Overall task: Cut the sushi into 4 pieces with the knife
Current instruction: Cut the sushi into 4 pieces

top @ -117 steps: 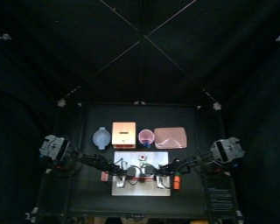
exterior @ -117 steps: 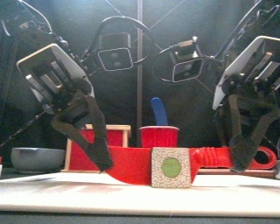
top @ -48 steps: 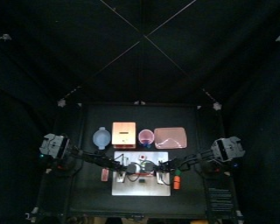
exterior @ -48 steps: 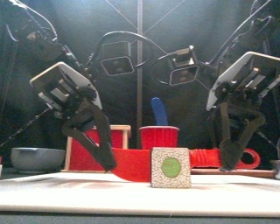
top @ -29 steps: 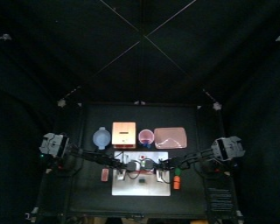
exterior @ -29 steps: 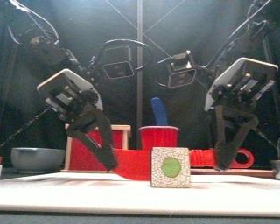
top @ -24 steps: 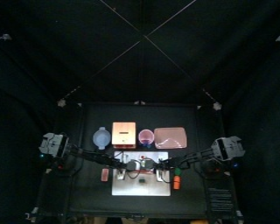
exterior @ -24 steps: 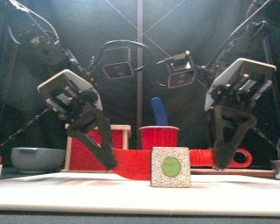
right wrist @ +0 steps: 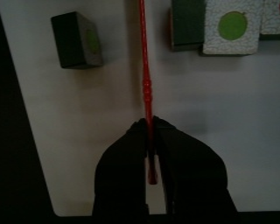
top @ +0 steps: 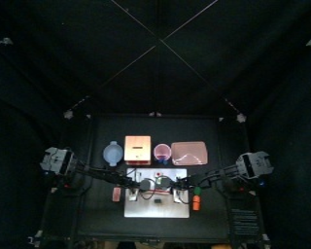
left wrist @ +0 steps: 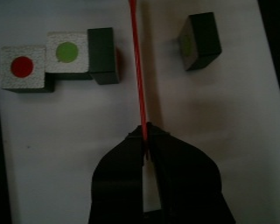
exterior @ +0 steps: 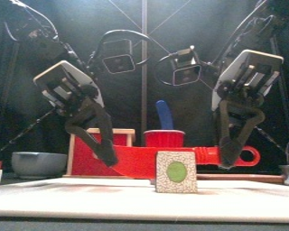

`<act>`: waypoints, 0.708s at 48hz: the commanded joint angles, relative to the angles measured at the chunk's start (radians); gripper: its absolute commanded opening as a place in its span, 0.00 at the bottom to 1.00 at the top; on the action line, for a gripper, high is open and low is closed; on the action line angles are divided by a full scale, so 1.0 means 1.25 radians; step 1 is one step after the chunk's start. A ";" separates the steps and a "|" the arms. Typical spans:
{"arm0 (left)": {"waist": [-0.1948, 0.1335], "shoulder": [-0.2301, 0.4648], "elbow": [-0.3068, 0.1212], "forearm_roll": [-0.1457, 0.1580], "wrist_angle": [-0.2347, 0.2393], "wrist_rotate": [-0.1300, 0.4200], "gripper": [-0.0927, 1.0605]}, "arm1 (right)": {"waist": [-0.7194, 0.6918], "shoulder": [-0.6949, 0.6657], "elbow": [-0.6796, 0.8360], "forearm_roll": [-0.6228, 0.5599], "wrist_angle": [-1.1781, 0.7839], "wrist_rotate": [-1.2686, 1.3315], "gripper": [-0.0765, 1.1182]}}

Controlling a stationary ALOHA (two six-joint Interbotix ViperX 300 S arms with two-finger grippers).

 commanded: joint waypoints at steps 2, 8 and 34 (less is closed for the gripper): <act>-0.016 -0.016 -0.018 -0.007 0.004 0.001 0.45 | 0.018 -0.028 -0.015 0.012 0.013 0.000 0.32; -0.021 -0.016 -0.021 -0.012 0.004 0.001 0.46 | 0.022 -0.028 -0.021 0.011 0.025 0.000 0.32; -0.016 -0.018 -0.029 -0.017 0.026 0.002 0.60 | 0.023 -0.031 -0.031 0.006 0.033 -0.001 0.32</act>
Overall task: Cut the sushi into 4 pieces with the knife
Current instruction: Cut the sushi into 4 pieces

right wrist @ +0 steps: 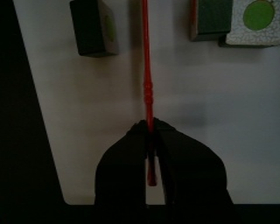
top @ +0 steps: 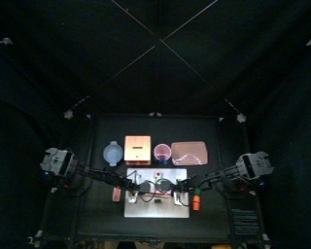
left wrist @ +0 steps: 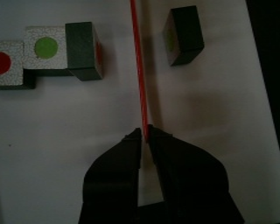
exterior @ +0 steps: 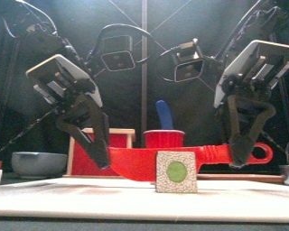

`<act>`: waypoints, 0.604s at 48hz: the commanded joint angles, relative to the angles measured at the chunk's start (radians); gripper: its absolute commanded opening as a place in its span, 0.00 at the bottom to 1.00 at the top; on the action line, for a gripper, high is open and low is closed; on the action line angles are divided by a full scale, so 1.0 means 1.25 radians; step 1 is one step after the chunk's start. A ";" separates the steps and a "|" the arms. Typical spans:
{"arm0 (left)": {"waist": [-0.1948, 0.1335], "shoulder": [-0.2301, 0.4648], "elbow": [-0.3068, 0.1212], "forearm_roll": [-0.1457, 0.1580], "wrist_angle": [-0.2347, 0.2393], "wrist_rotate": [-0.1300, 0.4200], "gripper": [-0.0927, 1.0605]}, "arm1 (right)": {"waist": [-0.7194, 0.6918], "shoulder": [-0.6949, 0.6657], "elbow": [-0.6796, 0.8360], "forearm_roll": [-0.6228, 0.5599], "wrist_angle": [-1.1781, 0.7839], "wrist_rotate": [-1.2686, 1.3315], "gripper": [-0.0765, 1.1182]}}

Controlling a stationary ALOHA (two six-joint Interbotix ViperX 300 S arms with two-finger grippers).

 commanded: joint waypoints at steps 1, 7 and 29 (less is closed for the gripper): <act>0.002 -0.018 -0.018 -0.001 0.000 0.000 0.60 | 0.004 -0.029 -0.013 0.000 0.000 -0.001 0.32; 0.004 -0.029 -0.021 -0.001 -0.002 0.000 0.64 | 0.004 -0.029 -0.013 0.000 -0.001 -0.001 0.32; 0.017 -0.158 0.013 0.002 -0.020 0.002 0.73 | -0.004 -0.101 -0.006 -0.010 0.038 -0.001 0.32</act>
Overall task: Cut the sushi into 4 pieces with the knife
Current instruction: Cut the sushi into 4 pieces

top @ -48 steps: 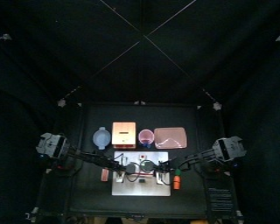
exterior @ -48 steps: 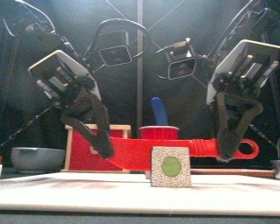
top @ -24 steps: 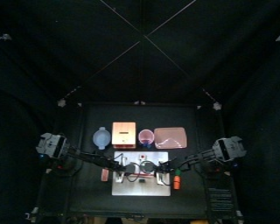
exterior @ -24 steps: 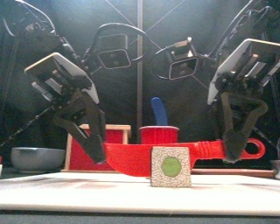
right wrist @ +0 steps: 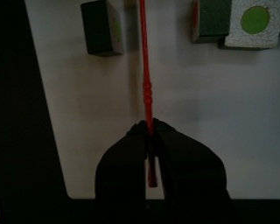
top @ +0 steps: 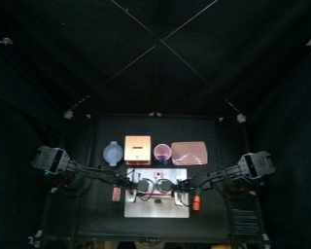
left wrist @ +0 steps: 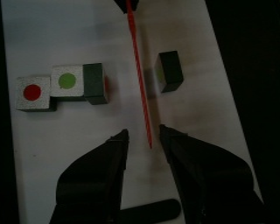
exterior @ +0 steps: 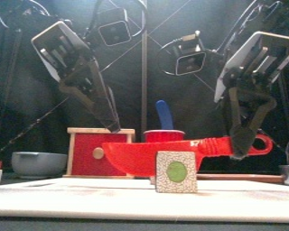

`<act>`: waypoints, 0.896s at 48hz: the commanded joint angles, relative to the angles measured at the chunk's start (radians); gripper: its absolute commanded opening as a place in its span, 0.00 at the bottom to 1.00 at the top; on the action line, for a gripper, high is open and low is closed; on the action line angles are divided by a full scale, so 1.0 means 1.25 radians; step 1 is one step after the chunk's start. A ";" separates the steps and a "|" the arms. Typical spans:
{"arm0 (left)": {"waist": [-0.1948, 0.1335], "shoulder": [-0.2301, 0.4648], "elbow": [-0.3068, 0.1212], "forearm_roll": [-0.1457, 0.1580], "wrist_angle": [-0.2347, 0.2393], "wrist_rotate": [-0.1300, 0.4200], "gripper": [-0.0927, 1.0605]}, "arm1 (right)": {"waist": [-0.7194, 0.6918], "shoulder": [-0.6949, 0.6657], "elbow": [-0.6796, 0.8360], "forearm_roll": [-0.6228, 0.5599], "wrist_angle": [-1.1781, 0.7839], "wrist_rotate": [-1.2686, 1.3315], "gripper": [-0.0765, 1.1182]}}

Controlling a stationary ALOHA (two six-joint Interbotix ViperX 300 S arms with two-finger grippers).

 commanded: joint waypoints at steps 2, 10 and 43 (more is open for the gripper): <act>0.012 -0.069 0.004 0.005 -0.022 0.002 0.73 | -0.006 -0.081 -0.002 0.000 0.027 -0.001 0.32; 0.032 -0.131 0.027 0.029 -0.064 0.002 0.73 | -0.027 -0.178 0.027 0.011 0.075 0.002 0.32; 0.103 -0.161 0.082 0.052 -0.152 0.002 0.73 | -0.086 -0.491 0.182 0.115 0.329 0.070 0.33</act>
